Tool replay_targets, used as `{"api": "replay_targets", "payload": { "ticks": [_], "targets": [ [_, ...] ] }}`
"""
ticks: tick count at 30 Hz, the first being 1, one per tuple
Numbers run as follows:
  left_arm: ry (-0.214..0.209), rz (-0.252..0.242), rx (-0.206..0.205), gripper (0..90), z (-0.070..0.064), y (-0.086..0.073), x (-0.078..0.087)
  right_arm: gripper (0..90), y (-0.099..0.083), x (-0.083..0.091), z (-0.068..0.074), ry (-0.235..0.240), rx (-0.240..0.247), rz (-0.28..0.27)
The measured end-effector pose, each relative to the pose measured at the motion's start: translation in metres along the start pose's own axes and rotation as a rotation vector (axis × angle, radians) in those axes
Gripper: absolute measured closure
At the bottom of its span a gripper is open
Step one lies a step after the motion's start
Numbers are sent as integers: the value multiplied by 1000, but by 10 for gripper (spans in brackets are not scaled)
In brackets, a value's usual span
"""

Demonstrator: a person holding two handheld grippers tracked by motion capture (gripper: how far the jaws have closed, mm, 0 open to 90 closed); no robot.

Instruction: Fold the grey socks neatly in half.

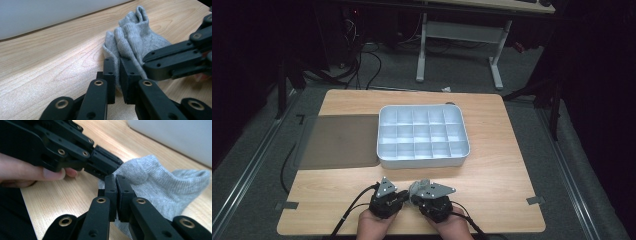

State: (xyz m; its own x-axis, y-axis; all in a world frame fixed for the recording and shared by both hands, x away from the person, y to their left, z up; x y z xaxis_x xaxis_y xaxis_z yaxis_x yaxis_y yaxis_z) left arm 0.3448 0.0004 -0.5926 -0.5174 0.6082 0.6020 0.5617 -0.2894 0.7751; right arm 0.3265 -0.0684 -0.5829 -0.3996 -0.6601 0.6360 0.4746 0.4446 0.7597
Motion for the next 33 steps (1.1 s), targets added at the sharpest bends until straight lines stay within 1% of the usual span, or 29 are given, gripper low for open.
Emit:
{"api": "replay_targets", "payload": {
  "ticks": [3,5,8,9,11,15,17,18,19,22,25,26,30,33],
  "targets": [
    [0,4,3,828,0,0,0,896,-4,-4,0,4,2,10],
    [0,5,4,825,0,-1,0,896,-5,-6,1,5,5,7],
    [-10,8,17,804,2,0,0,896,-5,-7,1,7,6,7],
    [-13,5,23,785,2,0,1,895,-5,-7,0,9,9,9],
    [-22,-1,28,783,2,1,2,895,-5,-7,0,9,12,10],
    [-17,-47,37,756,8,9,12,895,-5,-7,1,6,20,14],
    [-7,-79,38,758,11,15,18,895,-5,-8,1,4,30,11],
    [-5,-87,38,769,12,17,21,895,-5,-8,0,1,35,13],
    [-4,-102,35,786,12,19,23,895,-5,-8,0,1,34,16],
    [-6,-130,-3,840,6,26,27,895,-5,-8,1,3,34,14],
    [-2,-161,-42,860,-1,33,28,895,-6,-8,0,1,35,16],
    [-8,-168,-52,869,-4,35,28,895,-5,-8,0,0,38,14],
    [-33,-162,-66,899,-12,35,22,895,-5,-9,1,1,39,12],
    [-53,-153,-67,899,-18,35,15,895,-6,-9,1,1,41,11]
  ]
}}
Point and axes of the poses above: each handheld gripper's, and its own axes: x roughly backward along the jaws, y roughly out of its top, z roughly to its left, the point moved 10 cm from there along -x, roughly forward along the jaws, and after that the axes turned 5 degrees about y, right-handed, at the moved point
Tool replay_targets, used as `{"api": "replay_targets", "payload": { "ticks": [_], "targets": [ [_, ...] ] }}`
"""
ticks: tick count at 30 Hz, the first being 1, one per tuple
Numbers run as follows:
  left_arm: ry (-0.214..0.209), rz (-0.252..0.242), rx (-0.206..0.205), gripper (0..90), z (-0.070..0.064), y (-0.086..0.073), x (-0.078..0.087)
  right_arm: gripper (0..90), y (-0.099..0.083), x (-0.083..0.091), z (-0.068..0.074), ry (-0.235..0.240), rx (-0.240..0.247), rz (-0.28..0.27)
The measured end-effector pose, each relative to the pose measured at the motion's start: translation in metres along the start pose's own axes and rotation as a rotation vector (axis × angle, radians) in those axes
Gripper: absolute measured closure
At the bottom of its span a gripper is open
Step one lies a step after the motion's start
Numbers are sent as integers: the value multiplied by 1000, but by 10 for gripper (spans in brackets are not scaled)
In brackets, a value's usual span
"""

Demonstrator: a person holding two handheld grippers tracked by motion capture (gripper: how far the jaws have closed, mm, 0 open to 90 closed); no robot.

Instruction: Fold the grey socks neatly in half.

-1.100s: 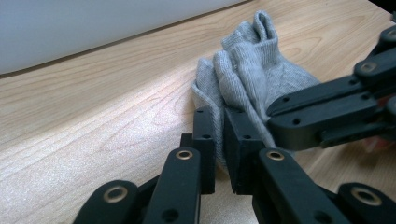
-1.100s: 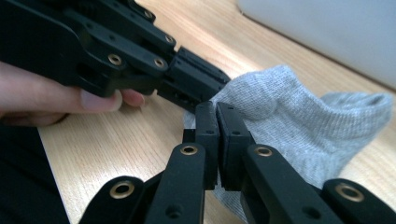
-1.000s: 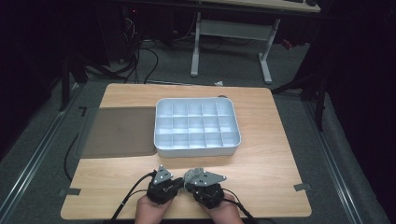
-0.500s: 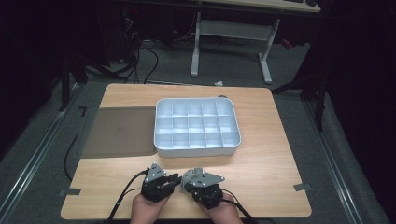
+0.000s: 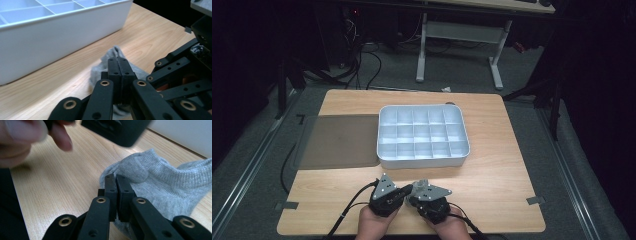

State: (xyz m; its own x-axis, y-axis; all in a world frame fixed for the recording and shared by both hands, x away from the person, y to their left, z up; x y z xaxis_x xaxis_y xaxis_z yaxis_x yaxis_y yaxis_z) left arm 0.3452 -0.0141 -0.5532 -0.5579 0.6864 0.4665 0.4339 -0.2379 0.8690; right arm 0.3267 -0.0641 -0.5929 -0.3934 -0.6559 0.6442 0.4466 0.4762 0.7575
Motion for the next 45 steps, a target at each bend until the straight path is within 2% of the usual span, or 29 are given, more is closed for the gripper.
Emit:
{"api": "replay_targets", "payload": {
  "ticks": [5,10,13,14,15,16,18,19,21,24,25,30,33,34,36,37,38,41,45],
  "targets": [
    [-17,37,-16,899,-4,-6,-12,894,0,0,0,0,2,0],
    [22,93,-7,900,9,-19,-19,889,0,0,1,-1,2,-6],
    [28,101,-4,900,11,-21,-21,860,0,1,1,14,-3,-9],
    [31,103,1,900,12,-22,-22,844,4,7,2,27,-11,-33],
    [31,103,1,900,12,-22,-22,844,4,7,2,27,-11,-33],
    [28,106,2,900,12,-22,-22,844,8,14,2,29,-17,-62],
    [26,107,4,900,13,-23,-22,846,15,29,-6,-2,-26,-112],
    [25,108,5,900,13,-23,-22,847,15,37,-16,-43,-29,-116],
    [25,109,7,899,13,-22,-22,846,13,38,-19,-57,-32,-110],
    [26,108,9,899,15,-22,-22,840,2,34,-28,-68,-52,-72],
    [30,108,8,899,16,-21,-22,833,-4,28,-29,-72,-55,-48],
    [44,93,12,889,19,-19,-20,825,-10,18,-28,-79,-40,-8],
    [32,71,3,873,11,-14,-15,826,-10,16,-28,-88,-34,-5],
    [14,64,-4,871,5,-12,-14,826,-10,15,-28,-88,-38,-6],
    [2,69,-30,868,-3,-13,-13,829,-9,15,-29,-87,-41,-7],
    [8,83,-46,868,-4,-15,-14,829,-9,15,-29,-87,-41,-7],
    [35,104,-64,869,-1,-19,-15,829,-9,14,-29,-87,-41,-10],
    [99,137,-86,896,12,-29,-15,828,-9,15,-29,-88,-40,-8],
    [121,152,-95,900,16,-33,-13,828,-9,14,-29,-87,-38,-10]
  ]
}}
Point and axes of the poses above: each handheld gripper's, and its own axes: x roughly backward along the jaws, y roughly out of its top, z roughly to its left, the point moved 10 cm from there along -x, roughly forward along the jaws, and after that the axes turned 5 degrees about y, right-handed, at the moved point
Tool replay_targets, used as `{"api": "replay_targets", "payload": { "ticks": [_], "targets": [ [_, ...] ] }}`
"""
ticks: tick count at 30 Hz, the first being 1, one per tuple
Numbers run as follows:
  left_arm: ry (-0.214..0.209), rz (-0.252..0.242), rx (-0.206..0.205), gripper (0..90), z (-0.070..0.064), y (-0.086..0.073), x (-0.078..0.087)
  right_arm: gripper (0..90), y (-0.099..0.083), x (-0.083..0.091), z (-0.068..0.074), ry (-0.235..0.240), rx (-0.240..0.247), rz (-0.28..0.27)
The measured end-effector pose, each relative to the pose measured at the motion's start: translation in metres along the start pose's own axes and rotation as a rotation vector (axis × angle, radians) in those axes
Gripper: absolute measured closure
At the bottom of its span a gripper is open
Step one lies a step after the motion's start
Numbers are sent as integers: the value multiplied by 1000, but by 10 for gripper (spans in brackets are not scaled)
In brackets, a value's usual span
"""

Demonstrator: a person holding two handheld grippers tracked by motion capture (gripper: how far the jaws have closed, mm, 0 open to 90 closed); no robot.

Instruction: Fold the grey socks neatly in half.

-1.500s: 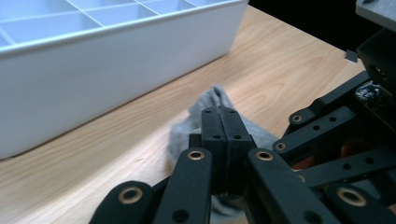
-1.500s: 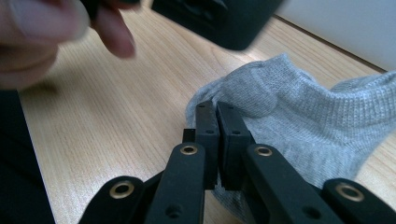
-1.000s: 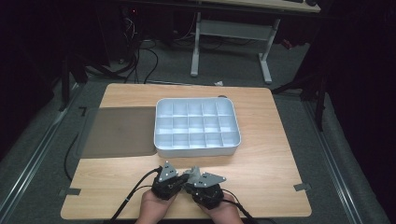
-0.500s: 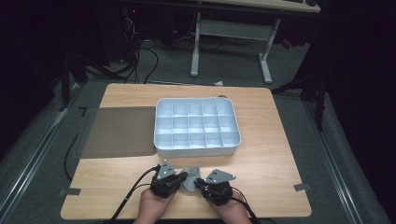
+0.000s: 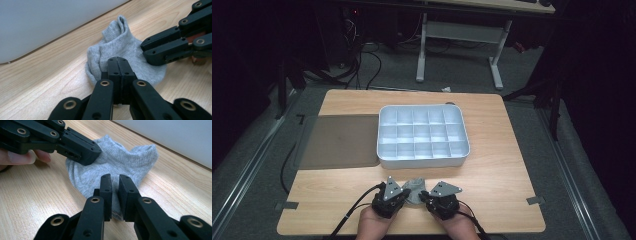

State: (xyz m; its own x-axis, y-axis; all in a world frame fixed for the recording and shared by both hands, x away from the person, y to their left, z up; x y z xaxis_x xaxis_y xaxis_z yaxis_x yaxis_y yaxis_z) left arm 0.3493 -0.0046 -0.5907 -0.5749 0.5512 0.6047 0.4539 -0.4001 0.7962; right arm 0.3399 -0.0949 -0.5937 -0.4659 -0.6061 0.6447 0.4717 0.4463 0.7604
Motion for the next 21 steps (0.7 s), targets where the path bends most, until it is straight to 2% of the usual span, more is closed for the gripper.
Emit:
{"api": "replay_targets", "payload": {
  "ticks": [4,5,6,9,11,13,17,21],
  "targets": [
    [0,5,2,900,0,-1,-1,817,0,0,0,3,-7,-3],
    [0,3,4,900,0,-1,-1,768,3,5,1,10,-15,-23],
    [1,1,5,900,0,-1,-1,768,3,5,1,10,-15,-23],
    [3,-1,4,900,0,-1,-1,696,10,15,-4,2,-65,-79],
    [3,-2,3,900,0,-1,-1,635,11,18,-8,2,-100,-95],
    [4,-2,2,900,0,-1,-1,579,8,15,-9,21,-138,-80],
    [5,-2,3,900,0,-2,0,525,1,2,-8,44,-182,-31],
    [4,-3,5,900,-1,-2,0,552,-1,-2,-7,54,-208,-8]
  ]
}}
Point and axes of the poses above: each handheld gripper's, and its own axes: x roughly backward along the jaws, y roughly out of its top, z roughly to its left, the point moved 10 cm from there along -x, roughly forward along the jaws, and after that the axes turned 5 degrees about y, right-handed, at the moved point
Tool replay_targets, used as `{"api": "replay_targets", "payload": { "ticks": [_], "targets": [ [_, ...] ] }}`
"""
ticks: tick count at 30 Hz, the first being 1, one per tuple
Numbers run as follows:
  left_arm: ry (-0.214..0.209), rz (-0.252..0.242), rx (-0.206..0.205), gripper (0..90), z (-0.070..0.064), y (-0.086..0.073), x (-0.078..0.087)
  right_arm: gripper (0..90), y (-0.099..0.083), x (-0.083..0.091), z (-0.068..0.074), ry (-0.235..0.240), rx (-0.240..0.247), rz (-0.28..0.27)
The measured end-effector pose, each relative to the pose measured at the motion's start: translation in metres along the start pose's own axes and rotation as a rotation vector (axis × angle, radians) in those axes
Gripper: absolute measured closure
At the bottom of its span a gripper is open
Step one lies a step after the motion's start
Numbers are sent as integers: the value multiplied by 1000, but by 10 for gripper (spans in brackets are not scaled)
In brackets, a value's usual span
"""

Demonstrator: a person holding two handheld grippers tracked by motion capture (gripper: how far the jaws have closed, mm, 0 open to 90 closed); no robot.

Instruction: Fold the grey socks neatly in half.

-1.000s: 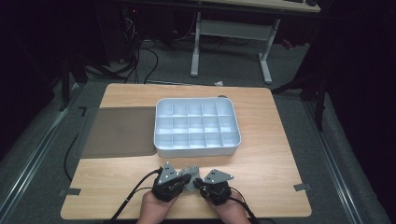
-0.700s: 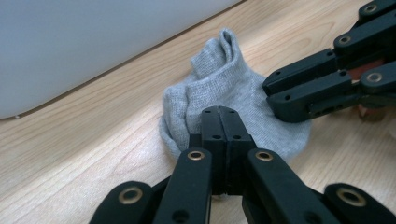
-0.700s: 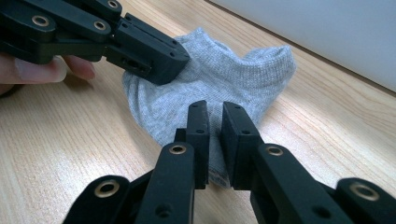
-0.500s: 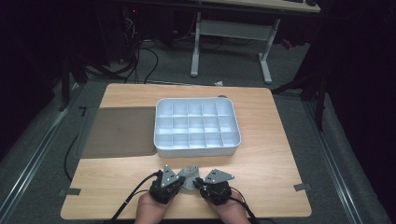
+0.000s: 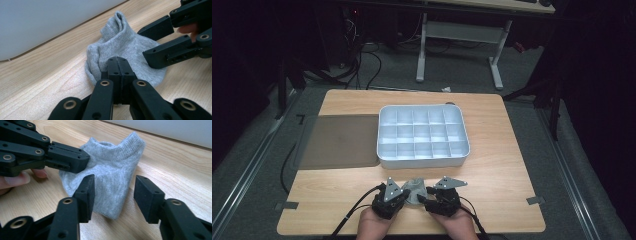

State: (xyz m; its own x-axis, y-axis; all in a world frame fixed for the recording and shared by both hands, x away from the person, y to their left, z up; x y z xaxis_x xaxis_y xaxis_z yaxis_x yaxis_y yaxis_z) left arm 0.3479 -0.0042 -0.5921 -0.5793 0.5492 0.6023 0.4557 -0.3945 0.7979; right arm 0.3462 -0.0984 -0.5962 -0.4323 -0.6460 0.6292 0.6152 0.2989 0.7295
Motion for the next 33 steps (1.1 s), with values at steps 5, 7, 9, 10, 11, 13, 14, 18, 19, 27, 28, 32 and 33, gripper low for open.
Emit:
{"api": "replay_targets", "payload": {
  "ticks": [5,7,9,10,11,13,14,18,19,27,28,32,33],
  "targets": [
    [-1,0,-1,900,0,0,0,707,0,-2,3,22,-5,10],
    [1,-3,-1,900,-1,1,1,758,0,-2,5,20,8,4],
    [-5,-15,-11,874,-5,5,4,787,0,-1,5,13,21,4],
    [-14,-25,-19,858,-9,7,5,795,0,-1,5,10,20,3],
    [-17,-30,-21,853,-11,8,5,800,0,-1,5,10,22,2],
    [-14,-36,-38,854,-15,9,5,805,1,-1,5,9,27,1],
    [-7,-17,-40,860,-14,6,3,810,1,-1,5,10,26,0],
    [-11,-2,-16,876,-10,3,1,819,1,2,6,13,25,-8],
    [-10,0,-14,876,-10,3,1,819,1,2,6,13,25,-8],
    [-40,3,-21,897,-23,4,-5,825,9,23,7,20,31,-57],
    [-44,4,-22,898,-25,5,-6,825,9,25,6,17,33,-62],
    [-36,7,-31,898,-28,8,-10,823,9,28,7,0,48,-68],
    [-37,8,-30,898,-28,8,-11,820,8,27,8,4,51,-68]
  ]
}}
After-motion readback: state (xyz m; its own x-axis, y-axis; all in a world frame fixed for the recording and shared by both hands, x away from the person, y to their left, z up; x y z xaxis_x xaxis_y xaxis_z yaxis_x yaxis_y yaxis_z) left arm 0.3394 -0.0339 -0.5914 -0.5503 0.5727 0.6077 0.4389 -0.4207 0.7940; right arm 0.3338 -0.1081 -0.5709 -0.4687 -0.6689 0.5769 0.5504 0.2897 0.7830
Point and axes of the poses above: each handheld gripper's, and its own axes: x roughly backward along the jaws, y roughly out of its top, z roughly to its left, the point moved 10 cm from there along -x, roughly forward along the jaws, and after that the axes turned 5 degrees about y, right-handed, at the moved point
